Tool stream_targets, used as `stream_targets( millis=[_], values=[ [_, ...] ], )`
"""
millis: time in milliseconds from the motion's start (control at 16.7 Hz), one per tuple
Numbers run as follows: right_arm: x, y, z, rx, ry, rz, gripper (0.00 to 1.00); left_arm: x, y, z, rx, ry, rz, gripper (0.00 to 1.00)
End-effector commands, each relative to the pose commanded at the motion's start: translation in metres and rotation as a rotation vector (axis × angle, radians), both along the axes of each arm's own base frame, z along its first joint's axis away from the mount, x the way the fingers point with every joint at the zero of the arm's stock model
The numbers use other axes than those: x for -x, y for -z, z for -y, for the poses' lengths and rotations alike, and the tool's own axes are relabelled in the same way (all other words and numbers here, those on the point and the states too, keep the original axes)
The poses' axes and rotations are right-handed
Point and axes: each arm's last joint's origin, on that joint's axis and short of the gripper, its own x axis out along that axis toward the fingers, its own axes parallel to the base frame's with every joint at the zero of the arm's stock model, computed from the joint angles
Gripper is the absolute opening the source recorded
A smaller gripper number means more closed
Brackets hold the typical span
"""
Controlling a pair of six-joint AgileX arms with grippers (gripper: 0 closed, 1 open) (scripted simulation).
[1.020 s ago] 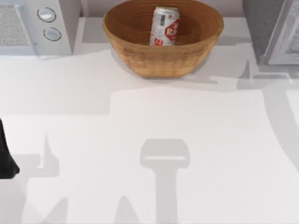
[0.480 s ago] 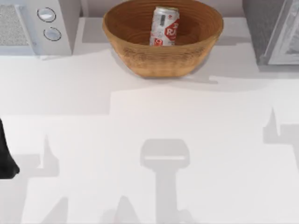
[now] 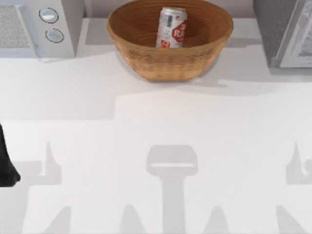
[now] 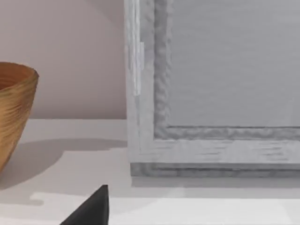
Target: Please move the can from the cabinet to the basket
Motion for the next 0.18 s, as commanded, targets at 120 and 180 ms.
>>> stream_targets(
  millis=[120, 180],
  values=[
    [-0.0003, 0.0069, 0.0005, 0.0, 0.0, 0.0, 1.0, 0.0, 0.0, 0.0, 0.0, 0.0, 0.0, 1.0],
    [-0.0003, 0.0069, 0.0005, 0.0, 0.0, 0.0, 1.0, 0.0, 0.0, 0.0, 0.0, 0.0, 0.0, 1.0]
  ],
)
